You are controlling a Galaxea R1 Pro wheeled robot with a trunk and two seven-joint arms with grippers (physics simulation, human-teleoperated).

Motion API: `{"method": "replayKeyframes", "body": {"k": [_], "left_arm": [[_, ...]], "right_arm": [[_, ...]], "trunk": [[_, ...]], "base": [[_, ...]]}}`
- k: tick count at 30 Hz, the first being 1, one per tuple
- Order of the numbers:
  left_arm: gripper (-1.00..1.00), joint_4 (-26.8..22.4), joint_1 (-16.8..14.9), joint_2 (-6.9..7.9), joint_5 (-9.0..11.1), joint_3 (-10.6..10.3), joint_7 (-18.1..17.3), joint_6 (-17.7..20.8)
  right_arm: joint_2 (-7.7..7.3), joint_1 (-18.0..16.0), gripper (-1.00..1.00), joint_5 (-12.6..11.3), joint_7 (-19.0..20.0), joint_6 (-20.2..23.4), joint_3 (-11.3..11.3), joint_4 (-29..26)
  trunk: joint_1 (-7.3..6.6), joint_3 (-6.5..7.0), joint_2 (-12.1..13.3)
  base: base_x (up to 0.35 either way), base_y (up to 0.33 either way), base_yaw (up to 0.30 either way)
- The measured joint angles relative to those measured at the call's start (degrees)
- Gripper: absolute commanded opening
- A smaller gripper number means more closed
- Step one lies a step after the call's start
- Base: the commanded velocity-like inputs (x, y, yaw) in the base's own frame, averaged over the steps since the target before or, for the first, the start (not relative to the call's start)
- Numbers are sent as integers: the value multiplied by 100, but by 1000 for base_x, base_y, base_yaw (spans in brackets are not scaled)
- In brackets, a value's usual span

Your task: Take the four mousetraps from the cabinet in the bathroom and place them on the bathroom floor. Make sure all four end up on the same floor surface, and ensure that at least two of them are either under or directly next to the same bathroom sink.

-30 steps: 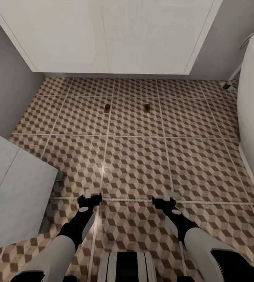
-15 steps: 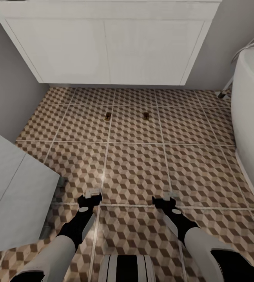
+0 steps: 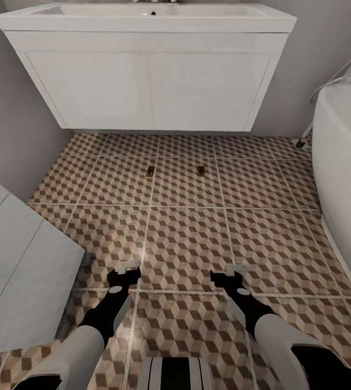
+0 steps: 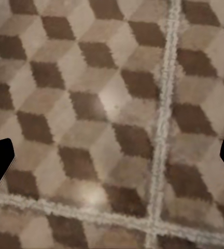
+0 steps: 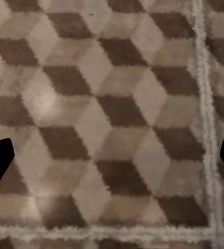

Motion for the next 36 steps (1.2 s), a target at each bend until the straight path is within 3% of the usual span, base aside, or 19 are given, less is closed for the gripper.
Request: {"method": "replayKeyframes", "body": {"k": [36], "left_arm": [[100, -3, 0, 1, 0, -8, 0, -3]], "right_arm": [[0, 0, 100, 19, -65, -51, -23, -17]], "trunk": [[-93, 798, 48]], "base": [[0, 0, 0]]}}
